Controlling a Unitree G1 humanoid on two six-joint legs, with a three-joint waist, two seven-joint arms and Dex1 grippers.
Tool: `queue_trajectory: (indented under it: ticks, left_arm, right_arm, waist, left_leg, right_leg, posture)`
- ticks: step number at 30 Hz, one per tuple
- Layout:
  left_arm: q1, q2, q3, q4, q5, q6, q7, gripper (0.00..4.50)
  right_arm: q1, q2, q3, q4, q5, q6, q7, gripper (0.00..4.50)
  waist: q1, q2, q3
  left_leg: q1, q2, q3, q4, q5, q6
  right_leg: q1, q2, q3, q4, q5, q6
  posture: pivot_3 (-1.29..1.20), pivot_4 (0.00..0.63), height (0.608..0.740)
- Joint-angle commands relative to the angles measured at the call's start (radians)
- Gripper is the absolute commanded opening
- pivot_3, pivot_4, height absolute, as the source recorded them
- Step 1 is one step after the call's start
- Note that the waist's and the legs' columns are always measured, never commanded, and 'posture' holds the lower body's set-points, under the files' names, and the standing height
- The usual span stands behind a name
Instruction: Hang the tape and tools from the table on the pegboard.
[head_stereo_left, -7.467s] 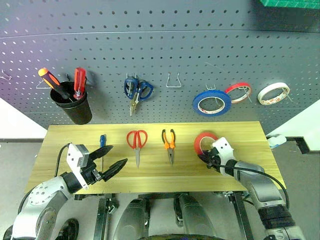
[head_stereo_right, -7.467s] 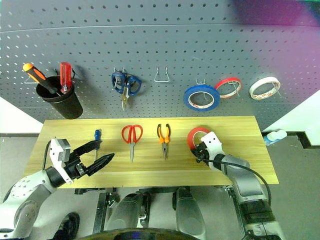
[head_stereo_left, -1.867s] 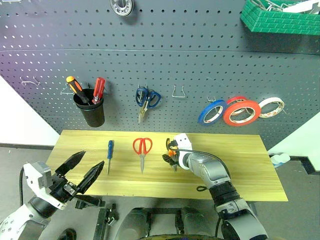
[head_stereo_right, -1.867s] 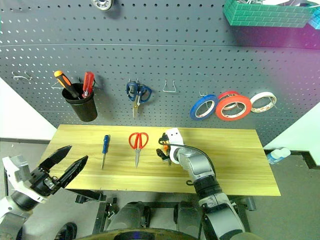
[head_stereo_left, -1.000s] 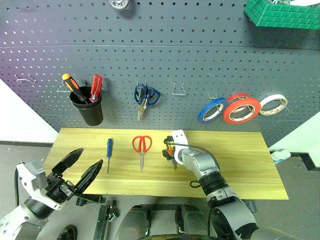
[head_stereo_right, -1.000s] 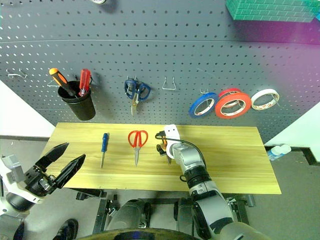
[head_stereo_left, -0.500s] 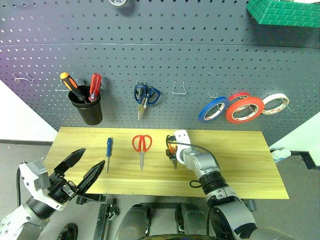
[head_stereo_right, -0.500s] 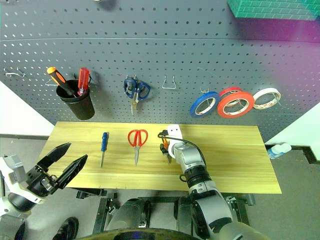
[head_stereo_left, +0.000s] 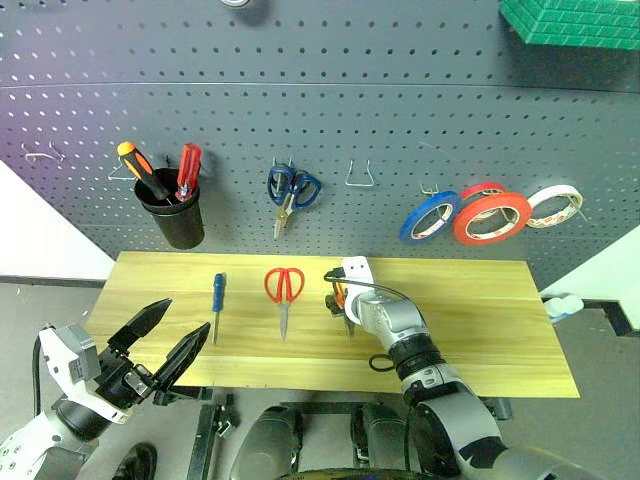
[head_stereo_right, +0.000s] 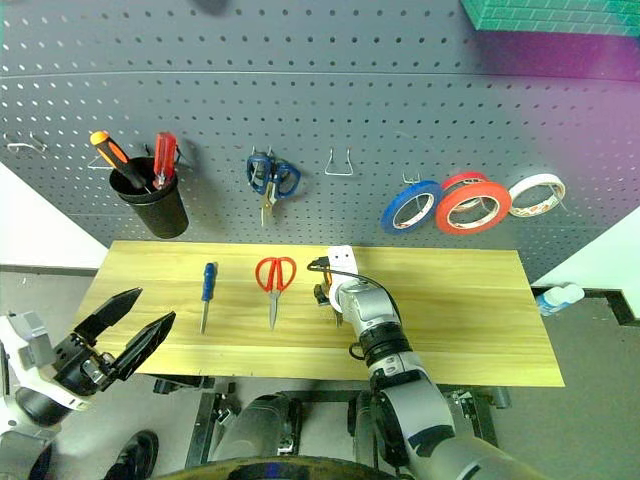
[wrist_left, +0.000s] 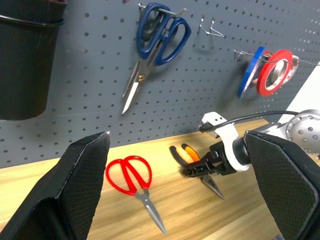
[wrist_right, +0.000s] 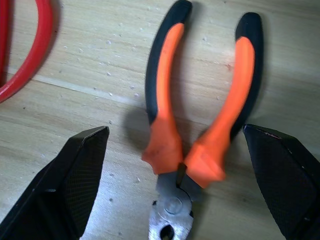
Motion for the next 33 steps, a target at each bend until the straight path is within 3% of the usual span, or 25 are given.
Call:
queue_trajectory:
  ticks: [1,7,10,16,22,33]
  left_arm:
    - [0.011,-0.001,0.003,-0.022,0.007,-0.021,-0.010,4.50]
    - [0.012,-0.008,0.005,-0.001,0.017,-0.032,-0.028,4.50]
    - [0.021,-0.009,0.012,0.003,0.018,-0.037,-0.038,4.50]
    - [0.033,-0.006,0.025,0.010,0.015,-0.049,-0.049,4.50]
    - [0.020,-0.004,0.015,0.016,0.015,-0.048,-0.045,4.50]
    - [-0.044,-0.006,-0.015,0.059,0.044,-0.051,-0.045,4.50]
  right_arm:
    - [-0.020,0.014,0.000,0.006,-0.009,-0.002,-0.019,4.49]
    - [-0.031,0.009,-0.003,0.043,-0.027,-0.019,-0.045,4.49]
    - [-0.039,0.001,0.020,0.065,-0.047,-0.018,-0.039,3.95]
    - [-0.039,-0.010,0.051,0.079,-0.086,-0.012,-0.047,2.09]
    - [-0.029,-0.016,0.039,0.074,-0.077,-0.024,-0.030,2.10]
    - [0.076,-0.105,0.025,-0.097,0.005,-0.043,0.204,2.10]
  waist:
    - [0.000,0.000,0.000]
    - [-0.001,0.000,0.000]
    - [-0.001,0.000,0.000]
    - [-0.001,0.000,0.000]
    - [-0.001,0.000,0.000]
    - [0.000,-0.002,-0.001]
  left_leg:
    - [-0.001,0.000,0.000,0.000,0.000,0.000]
    - [-0.002,0.000,0.000,0.000,0.000,0.000]
    - [-0.002,0.000,0.000,0.000,0.000,0.000]
    - [-0.002,0.000,0.000,0.000,0.000,0.000]
    - [-0.002,0.000,0.000,0.000,0.000,0.000]
    - [-0.003,0.000,0.000,0.000,0.000,0.000]
  right_leg:
    - [-0.001,0.000,0.000,0.000,0.000,0.000]
    - [-0.002,0.000,0.000,0.000,0.000,0.000]
    - [-0.002,0.000,0.000,0.000,0.000,0.000]
    - [-0.002,0.000,0.000,0.000,0.000,0.000]
    - [-0.002,0.000,0.000,0.000,0.000,0.000]
    - [-0.002,0.000,-0.001,0.000,0.002,0.003]
  posture:
    - [0.20,0.149,0.734]
    - [0.21,0.153,0.734]
    - [0.21,0.154,0.734]
    - [0.21,0.155,0.734]
    - [0.20,0.148,0.734]
    - [0.17,0.103,0.734]
